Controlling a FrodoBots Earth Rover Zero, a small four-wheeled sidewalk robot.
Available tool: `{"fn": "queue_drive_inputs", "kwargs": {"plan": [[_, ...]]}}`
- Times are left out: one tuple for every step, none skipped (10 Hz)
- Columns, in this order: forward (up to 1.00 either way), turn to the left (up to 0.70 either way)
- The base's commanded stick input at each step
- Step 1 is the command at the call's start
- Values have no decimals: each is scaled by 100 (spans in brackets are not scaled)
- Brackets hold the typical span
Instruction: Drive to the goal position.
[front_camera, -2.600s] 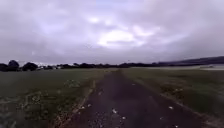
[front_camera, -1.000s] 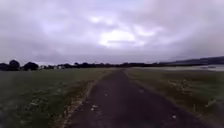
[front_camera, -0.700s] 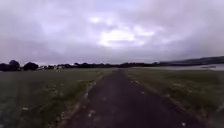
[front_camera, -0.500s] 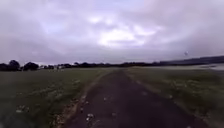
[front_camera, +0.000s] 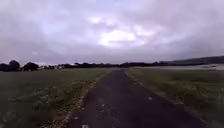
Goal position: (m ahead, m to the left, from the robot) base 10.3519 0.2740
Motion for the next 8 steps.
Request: {"fn": "queue_drive_inputs", "kwargs": {"plan": [[50, 0], [50, 0], [50, 0], [50, 0], [50, 0], [50, 0], [50, 0], [50, 0]]}}
